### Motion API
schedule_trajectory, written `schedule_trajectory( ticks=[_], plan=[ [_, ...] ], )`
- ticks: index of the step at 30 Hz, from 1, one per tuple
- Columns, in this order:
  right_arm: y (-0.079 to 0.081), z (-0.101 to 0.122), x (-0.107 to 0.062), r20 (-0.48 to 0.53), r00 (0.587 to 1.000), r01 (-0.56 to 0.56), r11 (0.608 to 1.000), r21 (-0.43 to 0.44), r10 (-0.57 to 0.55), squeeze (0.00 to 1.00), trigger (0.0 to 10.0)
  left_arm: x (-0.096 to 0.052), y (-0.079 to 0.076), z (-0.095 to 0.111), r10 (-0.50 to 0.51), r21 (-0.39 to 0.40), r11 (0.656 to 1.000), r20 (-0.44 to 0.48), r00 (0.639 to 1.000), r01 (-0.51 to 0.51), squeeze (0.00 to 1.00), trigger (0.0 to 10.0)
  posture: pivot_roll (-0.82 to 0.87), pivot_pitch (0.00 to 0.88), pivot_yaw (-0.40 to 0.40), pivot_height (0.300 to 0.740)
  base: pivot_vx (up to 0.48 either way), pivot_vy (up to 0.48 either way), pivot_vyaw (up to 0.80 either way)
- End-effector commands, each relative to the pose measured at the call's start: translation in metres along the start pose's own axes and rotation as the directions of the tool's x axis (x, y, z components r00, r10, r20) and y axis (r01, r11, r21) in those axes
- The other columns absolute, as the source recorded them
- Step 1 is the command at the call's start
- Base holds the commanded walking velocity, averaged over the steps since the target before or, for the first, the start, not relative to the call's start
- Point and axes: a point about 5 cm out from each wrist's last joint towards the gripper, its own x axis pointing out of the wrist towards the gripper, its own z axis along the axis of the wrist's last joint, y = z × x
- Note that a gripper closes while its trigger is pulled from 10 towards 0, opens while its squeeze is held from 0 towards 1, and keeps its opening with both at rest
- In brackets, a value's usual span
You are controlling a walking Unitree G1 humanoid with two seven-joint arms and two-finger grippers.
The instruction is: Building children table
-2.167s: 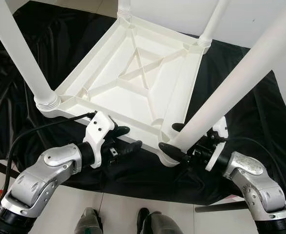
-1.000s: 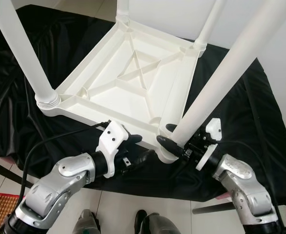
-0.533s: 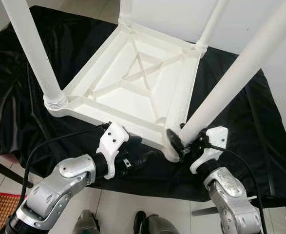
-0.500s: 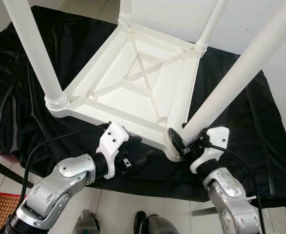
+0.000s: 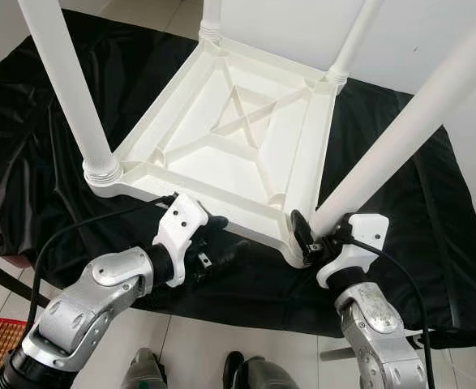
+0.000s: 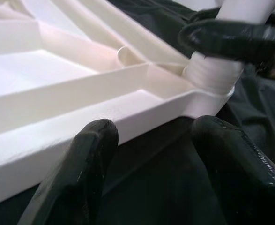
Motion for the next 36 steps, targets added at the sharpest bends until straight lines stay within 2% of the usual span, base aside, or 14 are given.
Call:
schedule_trajectory(
  ticks=[1, 3, 6, 12, 13, 15, 16, 21, 23, 24, 30, 31, 33, 36],
  plan=[
    [-0.028, -0.02, -0.008, -0.125, 0.975, 0.171, 0.981, -0.093, -0.181, 0.0, 10.0, 0.0, -0.003, -0.001, -0.041, 0.0, 0.999, -0.004, 0.999, 0.041, 0.0, 10.0, 0.06, 0.219, -0.13, 0.74, 0.0, 0.0, 0.0],
    [-0.038, -0.02, -0.013, -0.118, 0.957, 0.252, 0.961, -0.116, -0.265, 0.0, 10.0, 0.001, -0.002, -0.001, -0.041, 0.0, 0.999, -0.002, 0.999, 0.041, 0.0, 10.0, 0.06, 0.213, -0.129, 0.74, 0.0, 0.0, 0.0],
    [-0.042, -0.022, -0.016, -0.121, 0.947, 0.285, 0.951, -0.12, -0.299, 0.0, 10.0, 0.001, -0.001, -0.001, -0.046, 0.003, 0.999, -0.001, 0.999, 0.046, 0.0, 10.0, 0.06, 0.206, -0.124, 0.74, 0.0, 0.0, 0.0],
    [-0.034, -0.025, -0.017, -0.117, 0.961, 0.241, 0.966, -0.097, -0.252, 0.0, 10.0, 0.002, 0.001, 0.0, -0.052, 0.012, 0.999, -0.002, 0.999, 0.052, 0.0, 10.0, 0.06, 0.206, -0.124, 0.74, 0.0, 0.0, 0.0],
    [-0.031, -0.024, -0.017, -0.101, 0.966, 0.232, 0.969, -0.089, -0.24, 0.52, 10.0, 0.002, 0.002, 0.0, -0.052, 0.014, 0.999, -0.003, 0.999, 0.052, 0.0, 10.0, 0.06, 0.2, -0.12, 0.74, 0.0, 0.0, 0.0],
    [-0.031, -0.024, -0.017, -0.101, 0.966, 0.232, 0.969, -0.089, -0.24, 0.52, 10.0, 0.002, 0.002, 0.0, -0.052, 0.014, 0.999, -0.003, 0.999, 0.052, 0.0, 10.0, 0.06, 0.2, -0.12, 0.74, 0.0, 0.0, 0.0],
    [-0.027, -0.021, -0.018, -0.066, 0.978, 0.195, 0.98, -0.042, -0.198, 1.0, 10.0, 0.001, 0.002, 0.0, -0.054, 0.017, 0.998, -0.005, 0.999, 0.055, 0.0, 10.0, 0.06, 0.201, -0.118, 0.74, 0.0, 0.0, 0.0],
    [-0.024, -0.017, -0.02, -0.026, 0.987, 0.16, 0.987, 0.007, -0.16, 1.0, 10.0, 0.001, 0.001, 0.001, -0.058, 0.021, 0.998, -0.003, 0.998, 0.058, 0.0, 10.0, 0.06, 0.201, -0.118, 0.74, 0.0, 0.0, 0.0],
    [-0.023, -0.013, -0.02, 0.002, 0.994, 0.107, 0.994, 0.022, -0.107, 1.0, 10.0, 0.001, -0.001, 0.001, -0.064, 0.025, 0.998, -0.002, 0.998, 0.064, 0.0, 10.0, 0.06, 0.208, -0.116, 0.74, 0.0, 0.0, 0.0],
    [-0.022, -0.011, -0.02, 0.007, 0.998, 0.059, 0.998, 0.032, -0.06, 0.0, 10.0, 0.002, -0.003, 0.0, -0.068, 0.03, 0.997, -0.003, 0.998, 0.068, 0.0, 10.0, 0.06, 0.208, -0.116, 0.74, 0.0, 0.0, 0.0],
    [-0.024, -0.004, -0.019, 0.041, 0.996, -0.086, 0.995, 0.04, 0.084, 0.0, 10.0, 0.009, -0.015, 0.002, -0.095, 0.04, 0.995, 0.012, 0.995, 0.094, 0.0, 10.0, 0.06, 0.211, -0.115, 0.74, 0.0, 0.0, 0.0],
    [-0.026, 0.001, -0.016, 0.063, 0.984, -0.171, 0.985, 0.015, 0.169, 0.0, 10.0, 0.012, -0.02, 0.003, -0.105, 0.048, 0.993, 0.018, 0.994, 0.104, 0.0, 10.0, 0.05, 0.209, -0.112, 0.74, 0.0, 0.0, 0.0],
    [-0.028, 0.003, -0.013, 0.065, 0.973, -0.22, 0.975, 0.007, 0.22, 0.0, 10.0, 0.014, -0.022, 0.004, -0.094, 0.053, 0.994, 0.023, 0.995, 0.093, 0.0, 10.0, 0.05, 0.209, -0.112, 0.74, 0.0, 0.0, 0.0],
    [-0.029, 0.004, -0.012, 0.067, 0.97, -0.235, 0.972, 0.005, 0.234, 0.0, 10.0, 0.014, -0.022, 0.005, -0.088, 0.054, 0.995, 0.027, 0.996, 0.087, 0.0, 10.0, 0.05, 0.209, -0.112, 0.74, 0.0, 0.0, 0.0]
  ],
)
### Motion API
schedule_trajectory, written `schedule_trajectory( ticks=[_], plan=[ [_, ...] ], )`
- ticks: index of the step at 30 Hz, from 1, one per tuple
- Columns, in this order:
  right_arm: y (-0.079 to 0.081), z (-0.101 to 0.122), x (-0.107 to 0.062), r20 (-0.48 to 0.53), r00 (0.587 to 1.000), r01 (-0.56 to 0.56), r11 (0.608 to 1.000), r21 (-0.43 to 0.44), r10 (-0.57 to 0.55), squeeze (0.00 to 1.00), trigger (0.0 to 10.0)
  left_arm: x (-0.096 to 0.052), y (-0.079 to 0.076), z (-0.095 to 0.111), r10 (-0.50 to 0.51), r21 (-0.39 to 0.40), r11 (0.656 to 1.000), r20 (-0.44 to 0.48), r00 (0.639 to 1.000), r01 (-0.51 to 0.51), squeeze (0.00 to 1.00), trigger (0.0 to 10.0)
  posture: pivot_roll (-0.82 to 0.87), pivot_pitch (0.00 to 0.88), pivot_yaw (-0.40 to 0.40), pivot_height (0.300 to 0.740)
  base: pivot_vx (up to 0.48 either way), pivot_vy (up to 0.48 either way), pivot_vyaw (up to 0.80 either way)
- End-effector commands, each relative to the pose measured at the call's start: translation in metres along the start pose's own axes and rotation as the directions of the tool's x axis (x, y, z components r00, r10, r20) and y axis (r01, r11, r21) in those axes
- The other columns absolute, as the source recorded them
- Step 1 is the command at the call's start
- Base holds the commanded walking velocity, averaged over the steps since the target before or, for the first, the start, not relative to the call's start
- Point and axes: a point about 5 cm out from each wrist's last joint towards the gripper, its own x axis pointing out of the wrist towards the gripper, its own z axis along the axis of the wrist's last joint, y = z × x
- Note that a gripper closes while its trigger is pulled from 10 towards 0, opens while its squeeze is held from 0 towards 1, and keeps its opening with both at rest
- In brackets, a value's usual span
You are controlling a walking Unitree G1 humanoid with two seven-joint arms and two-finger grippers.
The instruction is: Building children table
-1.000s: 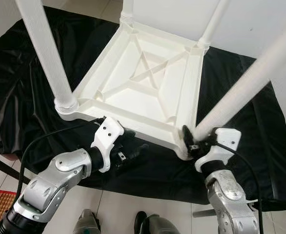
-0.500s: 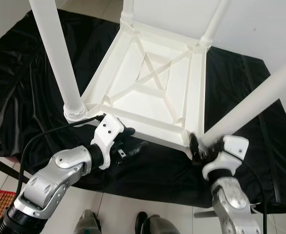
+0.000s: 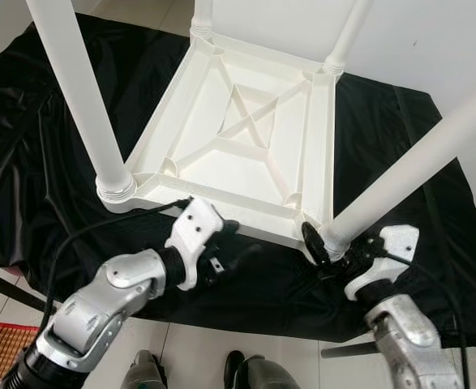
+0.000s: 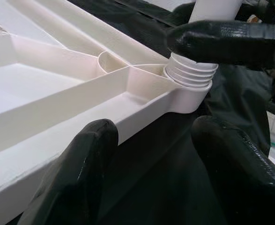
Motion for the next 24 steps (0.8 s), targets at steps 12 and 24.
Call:
schedule_trajectory(
  ticks=[12, 24],
  plan=[
    [-0.026, -0.008, 0.002, -0.102, 0.965, -0.248, 0.968, -0.04, 0.243, 0.0, 2.4, 0.002, -0.011, 0.0, 0.004, -0.001, 1.0, 0.01, 1.0, -0.004, 0.0, 10.0, 0.07, 0.206, -0.116, 0.74, 0.0, 0.0, 0.0],
    [-0.036, -0.015, -0.001, -0.121, 0.971, -0.209, 0.978, -0.019, 0.205, 0.0, 0.0, 0.003, -0.016, 0.0, 0.009, -0.031, 0.999, 0.01, 1.0, -0.009, 0.0, 10.0, 0.07, 0.195, -0.119, 0.74, 0.0, 0.0, 0.0]
  ],
)
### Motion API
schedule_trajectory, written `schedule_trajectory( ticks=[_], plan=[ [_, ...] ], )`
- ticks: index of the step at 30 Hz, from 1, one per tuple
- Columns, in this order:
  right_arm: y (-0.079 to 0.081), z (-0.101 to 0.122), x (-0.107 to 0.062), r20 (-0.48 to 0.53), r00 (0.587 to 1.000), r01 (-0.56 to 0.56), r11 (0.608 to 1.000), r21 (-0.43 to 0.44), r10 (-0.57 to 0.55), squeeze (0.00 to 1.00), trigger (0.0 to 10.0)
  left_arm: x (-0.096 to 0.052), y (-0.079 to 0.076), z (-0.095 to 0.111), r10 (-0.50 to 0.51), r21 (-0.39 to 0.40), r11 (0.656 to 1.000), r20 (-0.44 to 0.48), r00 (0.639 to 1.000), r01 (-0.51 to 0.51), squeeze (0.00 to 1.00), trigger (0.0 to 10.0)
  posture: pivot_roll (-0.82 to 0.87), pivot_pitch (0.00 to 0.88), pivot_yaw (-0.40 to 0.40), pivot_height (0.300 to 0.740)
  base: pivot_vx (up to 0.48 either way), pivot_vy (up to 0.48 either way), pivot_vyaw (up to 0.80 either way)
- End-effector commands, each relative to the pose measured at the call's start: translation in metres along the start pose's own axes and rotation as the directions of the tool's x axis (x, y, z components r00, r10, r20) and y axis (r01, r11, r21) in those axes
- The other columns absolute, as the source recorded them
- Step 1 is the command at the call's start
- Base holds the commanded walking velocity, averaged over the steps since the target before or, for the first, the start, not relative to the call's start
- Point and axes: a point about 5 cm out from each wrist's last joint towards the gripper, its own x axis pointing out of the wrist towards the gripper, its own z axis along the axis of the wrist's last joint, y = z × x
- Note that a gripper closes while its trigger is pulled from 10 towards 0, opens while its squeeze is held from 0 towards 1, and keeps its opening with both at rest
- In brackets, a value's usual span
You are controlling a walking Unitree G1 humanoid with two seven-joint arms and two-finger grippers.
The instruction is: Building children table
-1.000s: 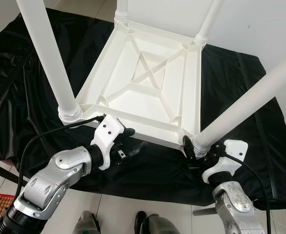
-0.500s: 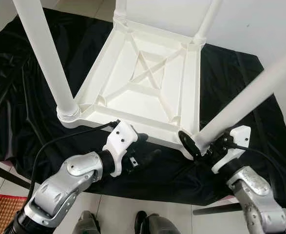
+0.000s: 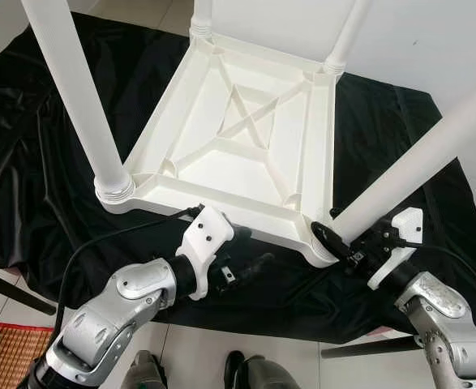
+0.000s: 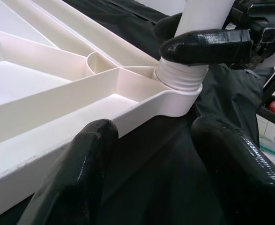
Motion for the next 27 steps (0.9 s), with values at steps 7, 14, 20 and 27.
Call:
schedule_trajectory(
  ticks=[7, 14, 20, 27],
  plan=[
    [0.01, -0.013, 0.005, -0.051, 0.982, 0.185, 0.979, 0.082, -0.181, 0.0, 0.0, 0.001, -0.006, 0.0, 0.011, -0.002, 1.0, -0.004, 1.0, -0.011, 0.0, 10.0, 0.08, 0.186, -0.126, 0.74, 0.0, 0.0, 0.0],
    [0.029, -0.02, 0.01, -0.071, 0.939, 0.344, 0.932, 0.118, -0.337, 0.0, 0.0, 0.001, -0.008, 0.001, 0.021, -0.003, 1.0, 0.003, 1.0, -0.021, 0.0, 10.0, 0.08, 0.185, -0.133, 0.74, 0.0, 0.0, 0.0],
    [0.042, -0.027, 0.015, -0.12, 0.876, 0.479, 0.871, 0.112, -0.467, 0.0, 0.0, 0.0, -0.007, 0.002, 0.037, 0.001, 0.999, 0.004, 0.999, -0.037, 0.0, 10.0, 0.09, 0.191, -0.144, 0.74, 0.0, 0.0, 0.0],
    [0.035, -0.025, 0.017, -0.117, 0.842, 0.537, 0.839, 0.092, -0.527, 0.0, 0.0, 0.002, -0.005, 0.003, 0.053, 0.002, 0.999, 0.012, 0.999, -0.053, 0.0, 10.0, 0.08, 0.196, -0.145, 0.74, 0.0, 0.0, 0.0]
  ],
)
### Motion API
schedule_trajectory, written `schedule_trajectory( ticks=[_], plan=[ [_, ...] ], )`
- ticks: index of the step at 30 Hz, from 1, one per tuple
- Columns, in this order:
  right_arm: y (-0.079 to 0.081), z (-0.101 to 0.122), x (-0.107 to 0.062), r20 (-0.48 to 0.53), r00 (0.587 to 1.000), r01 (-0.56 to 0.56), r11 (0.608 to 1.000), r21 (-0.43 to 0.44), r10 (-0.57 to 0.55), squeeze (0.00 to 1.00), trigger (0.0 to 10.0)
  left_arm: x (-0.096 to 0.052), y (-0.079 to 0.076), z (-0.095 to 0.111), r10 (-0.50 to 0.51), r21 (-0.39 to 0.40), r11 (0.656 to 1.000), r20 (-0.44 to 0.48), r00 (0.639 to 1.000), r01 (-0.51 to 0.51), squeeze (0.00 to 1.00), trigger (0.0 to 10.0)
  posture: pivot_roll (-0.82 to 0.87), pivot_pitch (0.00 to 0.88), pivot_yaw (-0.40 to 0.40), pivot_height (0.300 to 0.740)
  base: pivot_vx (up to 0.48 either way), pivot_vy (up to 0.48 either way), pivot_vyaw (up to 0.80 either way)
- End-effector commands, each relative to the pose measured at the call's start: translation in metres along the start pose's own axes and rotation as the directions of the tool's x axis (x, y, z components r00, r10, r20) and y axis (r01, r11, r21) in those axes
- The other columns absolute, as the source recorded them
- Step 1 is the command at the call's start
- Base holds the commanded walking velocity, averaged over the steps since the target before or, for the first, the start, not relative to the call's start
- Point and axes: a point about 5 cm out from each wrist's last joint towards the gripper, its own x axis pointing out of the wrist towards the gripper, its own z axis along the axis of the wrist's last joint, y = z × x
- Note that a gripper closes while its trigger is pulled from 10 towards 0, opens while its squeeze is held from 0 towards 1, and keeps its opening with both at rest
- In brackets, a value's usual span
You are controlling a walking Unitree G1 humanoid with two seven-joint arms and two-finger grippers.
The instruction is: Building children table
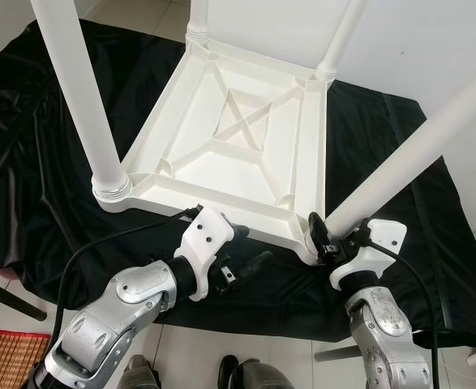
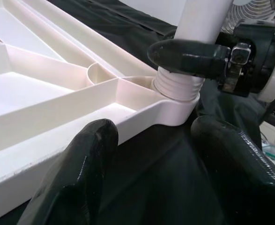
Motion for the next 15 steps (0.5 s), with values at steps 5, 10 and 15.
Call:
schedule_trajectory(
  ticks=[5, 10, 15],
  plan=[
    [0.003, -0.013, 0.001, -0.078, 0.996, -0.05, 0.998, -0.024, 0.048, 0.0, 10.0, 0.002, -0.001, 0.001, -0.002, 0.002, 1.0, 0.002, 1.0, 0.002, 0.0, 10.0, 0.08, 0.195, -0.142, 0.74, 0.0, 0.0, 0.0],
    [0.005, -0.008, 0.002, -0.056, 0.984, -0.168, 0.986, 0.004, 0.168, 1.0, 10.0, 0.003, 0.001, 0.002, 0.002, 0.005, 1.0, 0.003, 1.0, -0.002, 0.0, 10.0, 0.08, 0.198, -0.14, 0.74, 0.0, 0.0, 0.0],
    [-0.003, -0.002, 0.005, -0.03, 0.968, -0.25, 0.968, -0.023, 0.25, 1.0, 10.0, 0.003, 0.002, 0.002, -0.001, 0.007, 1.0, 0.003, 1.0, 0.001, 0.0, 10.0, 0.09, 0.196, -0.133, 0.74, 0.0, 0.0, 0.0]
  ],
)
